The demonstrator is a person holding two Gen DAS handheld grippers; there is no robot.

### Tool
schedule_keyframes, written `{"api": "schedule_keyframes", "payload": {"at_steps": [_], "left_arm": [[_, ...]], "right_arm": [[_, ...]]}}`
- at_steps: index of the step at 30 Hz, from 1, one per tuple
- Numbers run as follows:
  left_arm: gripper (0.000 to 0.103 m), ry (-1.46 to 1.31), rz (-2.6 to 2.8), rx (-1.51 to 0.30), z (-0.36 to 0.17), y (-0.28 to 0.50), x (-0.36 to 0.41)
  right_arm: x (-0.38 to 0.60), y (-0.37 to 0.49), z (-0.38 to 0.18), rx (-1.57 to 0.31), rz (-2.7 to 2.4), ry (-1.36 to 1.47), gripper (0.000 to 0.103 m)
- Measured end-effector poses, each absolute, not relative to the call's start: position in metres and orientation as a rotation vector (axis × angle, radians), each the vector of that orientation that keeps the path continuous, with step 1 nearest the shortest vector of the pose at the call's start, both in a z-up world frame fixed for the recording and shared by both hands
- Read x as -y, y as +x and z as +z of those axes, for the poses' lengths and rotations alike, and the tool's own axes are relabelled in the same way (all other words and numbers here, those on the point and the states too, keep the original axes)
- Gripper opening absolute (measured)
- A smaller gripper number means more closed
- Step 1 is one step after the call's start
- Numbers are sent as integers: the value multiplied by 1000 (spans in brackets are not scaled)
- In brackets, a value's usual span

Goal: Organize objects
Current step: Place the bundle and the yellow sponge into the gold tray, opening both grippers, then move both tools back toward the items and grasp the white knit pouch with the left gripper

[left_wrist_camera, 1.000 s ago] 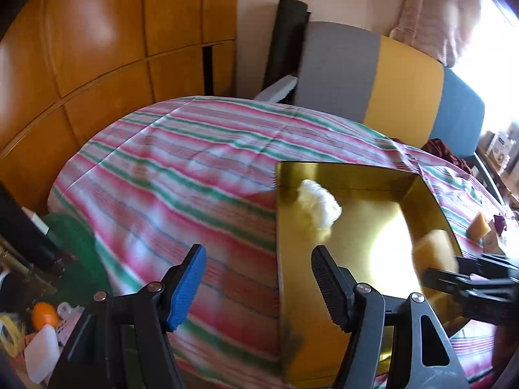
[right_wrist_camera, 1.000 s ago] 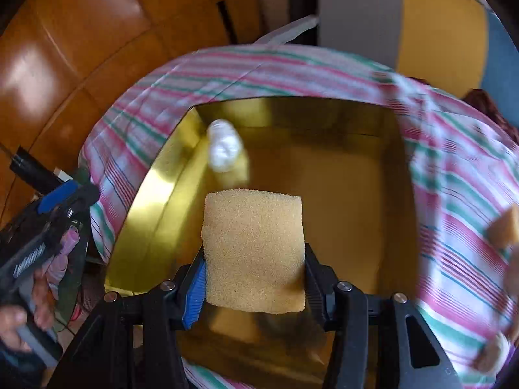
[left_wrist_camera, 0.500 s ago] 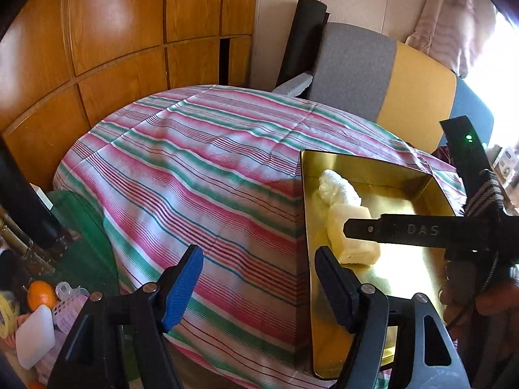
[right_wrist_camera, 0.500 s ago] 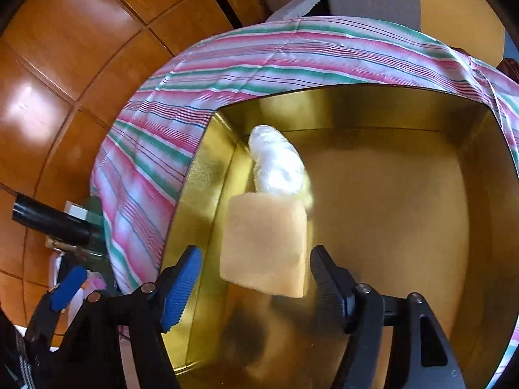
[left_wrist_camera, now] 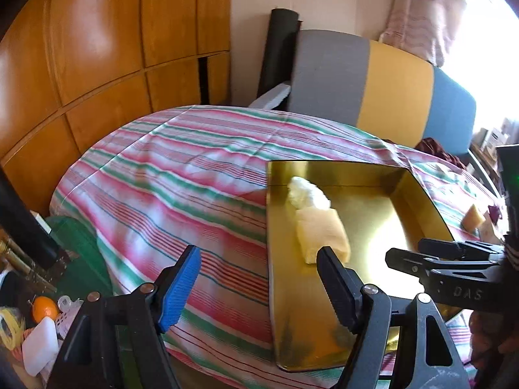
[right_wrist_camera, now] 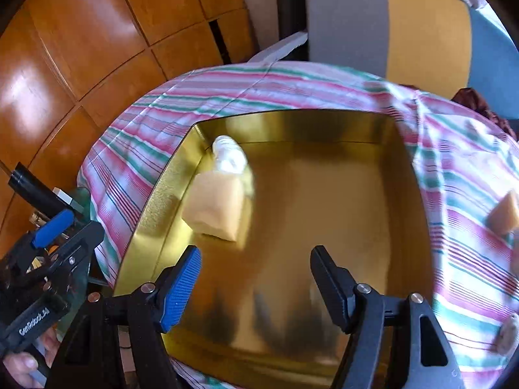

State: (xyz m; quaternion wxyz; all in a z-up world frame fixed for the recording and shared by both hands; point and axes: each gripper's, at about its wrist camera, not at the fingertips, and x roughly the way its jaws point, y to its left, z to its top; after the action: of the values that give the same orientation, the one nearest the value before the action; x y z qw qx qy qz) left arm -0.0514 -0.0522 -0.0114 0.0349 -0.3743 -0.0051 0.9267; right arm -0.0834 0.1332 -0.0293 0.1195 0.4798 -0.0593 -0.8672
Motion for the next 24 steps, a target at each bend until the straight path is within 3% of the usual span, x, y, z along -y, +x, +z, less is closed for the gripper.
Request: {"api": "schedule_keyframes", "payload": {"at_steps": [12,24], "left_arm": [[75,-1104,2753,-74,-6,-36,3],[75,-1073,2634,-185,-5,-34,-48]], "right_arm": [[-174,-39,-8,112,-2719,1304,71],[-265,3,-15,263,-2870,1391,71]]}}
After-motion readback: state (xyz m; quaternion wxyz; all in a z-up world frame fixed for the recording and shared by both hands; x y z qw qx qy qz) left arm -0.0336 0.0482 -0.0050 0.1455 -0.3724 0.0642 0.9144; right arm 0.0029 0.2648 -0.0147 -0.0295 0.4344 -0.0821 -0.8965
